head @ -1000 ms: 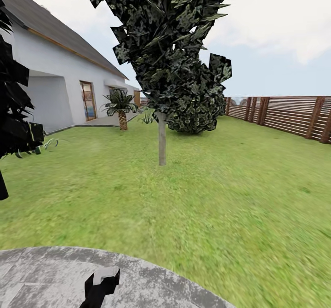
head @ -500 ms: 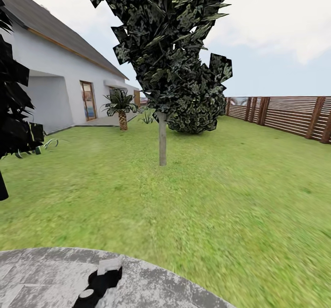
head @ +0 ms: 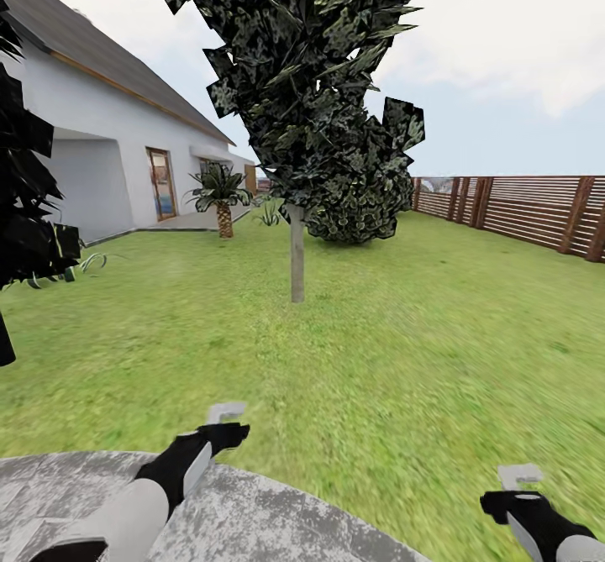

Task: In the garden, pick up the pesticide atomizer on the floor and spray pesticide onto both trees until each tree trunk is fully covered.

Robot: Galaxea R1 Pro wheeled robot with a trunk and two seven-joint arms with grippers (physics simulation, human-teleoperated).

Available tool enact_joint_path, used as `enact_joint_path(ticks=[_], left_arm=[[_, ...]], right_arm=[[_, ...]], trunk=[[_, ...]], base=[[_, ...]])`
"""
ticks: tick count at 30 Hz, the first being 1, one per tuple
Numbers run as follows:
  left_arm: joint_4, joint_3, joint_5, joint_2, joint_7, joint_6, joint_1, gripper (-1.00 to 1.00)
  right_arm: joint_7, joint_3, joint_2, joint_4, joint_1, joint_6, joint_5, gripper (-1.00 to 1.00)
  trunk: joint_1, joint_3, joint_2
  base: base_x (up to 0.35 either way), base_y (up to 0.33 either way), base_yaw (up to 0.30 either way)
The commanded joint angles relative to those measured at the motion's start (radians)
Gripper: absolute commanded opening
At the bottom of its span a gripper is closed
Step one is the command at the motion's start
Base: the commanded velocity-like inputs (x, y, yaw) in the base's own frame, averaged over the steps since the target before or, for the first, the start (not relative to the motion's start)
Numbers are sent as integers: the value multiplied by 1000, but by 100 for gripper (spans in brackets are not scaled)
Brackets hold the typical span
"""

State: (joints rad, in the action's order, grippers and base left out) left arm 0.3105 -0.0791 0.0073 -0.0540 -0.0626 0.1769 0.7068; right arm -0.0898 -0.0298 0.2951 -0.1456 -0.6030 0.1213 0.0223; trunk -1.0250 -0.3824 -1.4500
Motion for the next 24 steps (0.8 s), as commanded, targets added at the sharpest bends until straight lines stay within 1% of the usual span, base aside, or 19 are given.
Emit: enact_joint_path(ticks=[1, 2, 3, 4, 5, 6, 7, 8, 9, 11, 13, 17, 18, 19, 20, 21, 22, 24], left_arm=[[-23, -1, -2, -20, -6, -63, 11, 100], [-37, -1, -3, -30, -8, -101, 15, 100], [-91, 29, -9, -74, -17, -256, 25, 100], [-100, 42, -12, -82, -18, -288, 26, 100], [-112, 70, -15, -91, -20, -351, 28, 100], [-120, 90, -17, -94, -21, -430, 29, 100], [-126, 104, -19, -98, -21, -531, 30, 100], [-128, 110, -19, -100, -20, -586, 30, 100], [-131, 119, -20, -107, -17, -673, 30, 100], [-132, 125, -19, -118, -14, -723, 31, 100], [-131, 130, -16, -121, -5, -761, 31, 100], [-134, 131, -11, -121, 7, -789, 31, 100], [-133, 123, 8, -121, 10, -797, 31, 100], [-132, 117, 20, -121, 11, -798, 31, 100], [-126, 26, 133, -121, 11, -840, 31, 100], [-125, 13, 146, -121, 11, -854, 31, 100], [-124, -3, 163, -93, 11, -873, 31, 100], [-125, -8, 170, -76, 8, -883, 31, 100]], right_arm=[[46, 0, -1, 10, -4, 0, -19, 100], [62, 0, -2, 14, -6, -5, -28, 100], [99, 0, -11, 31, -9, -90, -61, 100], [104, 0, -14, 40, -9, -123, -66, 100], [110, -1, -21, 64, -9, -198, -73, 100], [114, -1, -27, 94, -9, -276, -78, 100], [116, -1, -32, 121, -9, -340, -80, 100], [117, -1, -33, 131, -9, -363, -81, 100], [118, -2, -37, 146, -9, -396, -82, 100], [118, -2, -41, 155, -9, -418, -82, 100], [119, -3, -47, 163, -9, -436, -81, 100], [119, -4, -54, 169, -9, -449, -80, 100], [119, -4, -59, 170, -9, -452, -79, 100], [119, -4, -60, 170, -9, -453, -79, 100], [119, -4, -63, 171, -9, -456, -79, 100], [119, -4, -63, 171, -9, -457, -79, 100], [119, -4, -63, 172, -9, -458, -79, 100], [117, -4, -63, 170, -9, -458, -80, 100]], trunk=[[0, 0, 0], [0, 0, 0], [0, 0, 0], [0, 0, 0], [0, 0, 0], [0, 0, 0], [0, 0, 0], [0, 0, 0], [0, 0, 0], [0, 0, 0], [0, 0, 0], [0, 0, 0], [0, 0, 0], [0, 0, 0], [0, 0, 0], [0, 0, 0], [0, 0, 0], [0, 0, 0]], base=[[0, 0, 0], [0, 0, 0], [0, 0, 0], [0, 0, 0], [0, 0, 0], [0, 0, 0], [0, 0, 0], [0, 0, 0], [0, 0, 0], [0, 0, 0], [0, 0, 0], [0, 0, 0], [0, 0, 0], [0, 0, 0], [0, 0, 0], [0, 0, 0], [0, 0, 0], [0, 0, 0]])
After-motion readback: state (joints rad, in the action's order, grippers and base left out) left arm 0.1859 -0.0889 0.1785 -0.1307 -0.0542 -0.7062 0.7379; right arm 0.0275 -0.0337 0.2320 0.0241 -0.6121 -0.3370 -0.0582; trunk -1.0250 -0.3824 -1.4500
